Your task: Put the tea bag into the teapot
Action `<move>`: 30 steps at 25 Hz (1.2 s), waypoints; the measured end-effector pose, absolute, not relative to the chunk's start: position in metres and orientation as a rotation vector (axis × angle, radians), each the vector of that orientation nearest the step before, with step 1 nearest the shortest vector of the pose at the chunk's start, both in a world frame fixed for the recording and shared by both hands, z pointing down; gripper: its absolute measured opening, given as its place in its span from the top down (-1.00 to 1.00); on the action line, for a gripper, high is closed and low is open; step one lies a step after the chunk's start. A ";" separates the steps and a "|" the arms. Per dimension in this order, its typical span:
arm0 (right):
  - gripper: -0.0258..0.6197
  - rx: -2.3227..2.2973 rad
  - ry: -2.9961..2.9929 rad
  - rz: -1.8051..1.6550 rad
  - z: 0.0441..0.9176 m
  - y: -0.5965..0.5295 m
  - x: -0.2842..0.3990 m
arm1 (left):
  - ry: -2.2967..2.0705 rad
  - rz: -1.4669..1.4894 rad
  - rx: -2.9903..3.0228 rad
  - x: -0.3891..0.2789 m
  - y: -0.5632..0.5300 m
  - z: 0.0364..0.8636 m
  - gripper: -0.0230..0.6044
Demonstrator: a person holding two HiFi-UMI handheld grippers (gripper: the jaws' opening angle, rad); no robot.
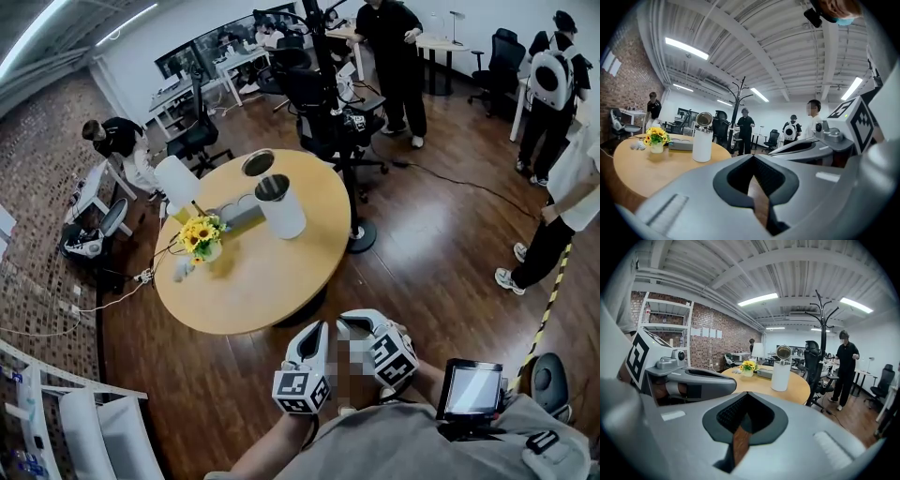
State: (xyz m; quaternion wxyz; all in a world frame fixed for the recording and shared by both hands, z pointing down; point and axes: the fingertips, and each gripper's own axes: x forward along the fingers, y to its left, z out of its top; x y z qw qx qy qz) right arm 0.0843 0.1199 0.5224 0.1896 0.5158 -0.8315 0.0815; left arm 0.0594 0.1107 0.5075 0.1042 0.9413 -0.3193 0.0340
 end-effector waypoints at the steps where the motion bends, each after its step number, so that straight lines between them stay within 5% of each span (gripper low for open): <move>1: 0.90 1.451 -2.335 0.224 0.522 0.120 0.083 | -0.939 0.101 2.777 0.059 0.111 0.508 0.92; 30: 0.90 1.479 -2.317 0.151 0.511 0.114 0.063 | -0.891 0.060 2.838 0.047 0.103 0.495 0.92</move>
